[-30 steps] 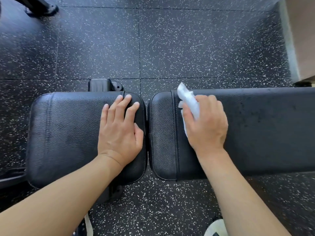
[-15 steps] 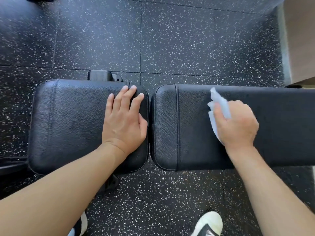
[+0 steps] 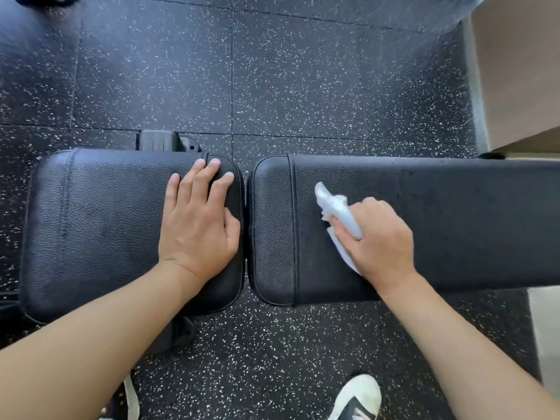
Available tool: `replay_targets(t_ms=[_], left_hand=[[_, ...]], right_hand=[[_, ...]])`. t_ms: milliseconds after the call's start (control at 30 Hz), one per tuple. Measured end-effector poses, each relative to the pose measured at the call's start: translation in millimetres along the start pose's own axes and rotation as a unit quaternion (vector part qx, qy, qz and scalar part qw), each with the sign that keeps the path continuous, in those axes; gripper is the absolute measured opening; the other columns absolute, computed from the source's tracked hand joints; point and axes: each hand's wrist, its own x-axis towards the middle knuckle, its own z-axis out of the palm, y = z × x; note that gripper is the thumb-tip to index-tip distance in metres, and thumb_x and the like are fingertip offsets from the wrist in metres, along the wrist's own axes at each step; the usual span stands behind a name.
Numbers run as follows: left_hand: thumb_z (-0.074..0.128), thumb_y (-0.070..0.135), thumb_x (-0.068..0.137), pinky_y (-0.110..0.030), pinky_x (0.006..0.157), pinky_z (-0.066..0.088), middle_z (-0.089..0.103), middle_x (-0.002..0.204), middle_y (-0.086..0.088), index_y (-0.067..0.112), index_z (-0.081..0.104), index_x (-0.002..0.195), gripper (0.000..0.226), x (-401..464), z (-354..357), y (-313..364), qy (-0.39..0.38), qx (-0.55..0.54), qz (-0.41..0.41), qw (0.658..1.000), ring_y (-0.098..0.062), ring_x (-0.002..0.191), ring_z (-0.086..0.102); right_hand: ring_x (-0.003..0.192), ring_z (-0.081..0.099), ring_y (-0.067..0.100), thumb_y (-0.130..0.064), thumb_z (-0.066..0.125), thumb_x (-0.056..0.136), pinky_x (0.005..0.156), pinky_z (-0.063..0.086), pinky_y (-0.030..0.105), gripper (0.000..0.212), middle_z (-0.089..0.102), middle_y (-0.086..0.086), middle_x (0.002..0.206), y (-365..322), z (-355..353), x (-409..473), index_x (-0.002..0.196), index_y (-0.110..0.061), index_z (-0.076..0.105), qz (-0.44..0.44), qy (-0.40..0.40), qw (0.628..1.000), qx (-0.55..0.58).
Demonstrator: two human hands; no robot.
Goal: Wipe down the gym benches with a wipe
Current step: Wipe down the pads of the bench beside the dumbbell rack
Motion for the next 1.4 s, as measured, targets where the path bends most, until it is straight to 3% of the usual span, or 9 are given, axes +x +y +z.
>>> replay_targets(t_ms=[67,167,400,567,733,900,1033,1200,1400], left_hand=[[0.046,0.027,0.088,-0.055,0.129,0.016,0.043,0.160,-0.011,0.014,0.051,0.145,0.058,0.2,1.1,-0.6,0.005,0.003,0.002,1.000,-0.033,0.154,0.032],[0.045,0.027,0.089,-0.055,0.129,0.016,0.042,0.160,-0.011,0.014,0.050,0.145,0.058,-0.2,1.5,-0.9,0.000,0.007,0.006,1.000,-0.033,0.154,0.031],[0.043,0.026,0.089,-0.055,0.129,0.016,0.042,0.161,-0.012,0.012,0.051,0.146,0.059,0.3,-5.3,4.2,-0.026,0.011,-0.006,1.000,-0.034,0.154,0.031],[0.052,0.016,0.091,-0.061,0.126,0.019,0.041,0.160,-0.021,0.002,0.051,0.146,0.057,4.0,-22.7,16.7,-0.091,0.033,-0.021,0.995,-0.042,0.153,0.031],[0.069,0.017,0.085,-0.063,0.119,0.032,0.042,0.155,-0.025,0.005,0.054,0.140,0.059,25.7,-34.8,44.8,-0.160,0.059,-0.048,0.984,-0.045,0.148,0.033],[0.053,0.027,0.095,-0.057,0.123,0.028,0.042,0.156,-0.016,0.010,0.050,0.144,0.052,51.1,-6.2,115.8,-0.146,-0.011,0.054,0.988,-0.037,0.147,0.036],[0.056,0.024,0.097,-0.064,0.121,0.020,0.046,0.154,-0.007,0.016,0.051,0.142,0.046,50.8,31.4,170.4,-0.066,-0.013,-0.054,0.996,-0.032,0.148,0.036],[0.045,0.030,0.090,-0.063,0.123,0.019,0.050,0.151,-0.009,0.016,0.052,0.140,0.052,47.2,48.3,170.1,-0.022,0.015,-0.070,0.997,-0.036,0.147,0.039],[0.043,0.032,0.089,-0.062,0.125,0.016,0.047,0.150,-0.009,0.018,0.048,0.139,0.052,47.4,55.6,169.5,0.005,0.005,-0.064,0.998,-0.035,0.147,0.036]], right_hand=[[0.075,0.058,0.036,-0.054,0.049,0.096,0.059,0.034,0.036,0.041,0.053,0.004,0.077,32.2,-6.0,12.3,0.079,-0.018,0.057,0.144,0.012,0.990,-0.009],[0.081,0.058,0.040,-0.049,0.050,0.100,0.062,0.036,0.038,0.042,0.057,0.011,0.084,21.5,2.2,18.9,0.083,-0.011,0.057,0.208,0.048,0.977,-0.027],[0.071,0.047,0.027,-0.045,0.065,0.091,0.058,0.036,0.041,0.032,0.052,0.004,0.079,-105.9,30.7,10.6,0.084,-0.015,0.057,0.027,0.066,0.995,0.075],[0.070,0.047,0.026,-0.040,0.063,0.092,0.055,0.041,0.039,0.027,0.050,0.003,0.080,-79.3,21.9,-4.6,0.090,-0.013,0.059,-0.076,0.051,0.992,0.085],[0.070,0.052,0.028,-0.042,0.059,0.095,0.053,0.045,0.038,0.030,0.054,0.004,0.080,55.6,-2.4,-30.7,0.090,-0.013,0.062,0.037,0.076,0.996,0.010],[0.072,0.047,0.027,-0.043,0.056,0.093,0.053,0.044,0.039,0.027,0.051,0.001,0.082,93.1,-16.9,-52.8,0.088,-0.016,0.055,0.188,0.089,0.978,0.020],[0.068,0.045,0.027,-0.037,0.070,0.085,0.055,0.036,0.039,0.023,0.050,0.002,0.077,23.3,-2.0,-73.3,0.090,-0.016,0.065,0.099,0.087,0.989,0.073],[0.065,0.044,0.025,-0.035,0.073,0.085,0.053,0.037,0.041,0.023,0.046,0.002,0.072,24.5,0.5,-86.2,0.083,-0.016,0.061,0.010,0.115,0.988,0.103],[0.065,0.046,0.030,-0.035,0.071,0.090,0.056,0.045,0.042,0.028,0.052,0.005,0.072,150.2,-18.1,-72.9,0.076,-0.014,0.059,0.262,0.187,0.947,-0.003]])
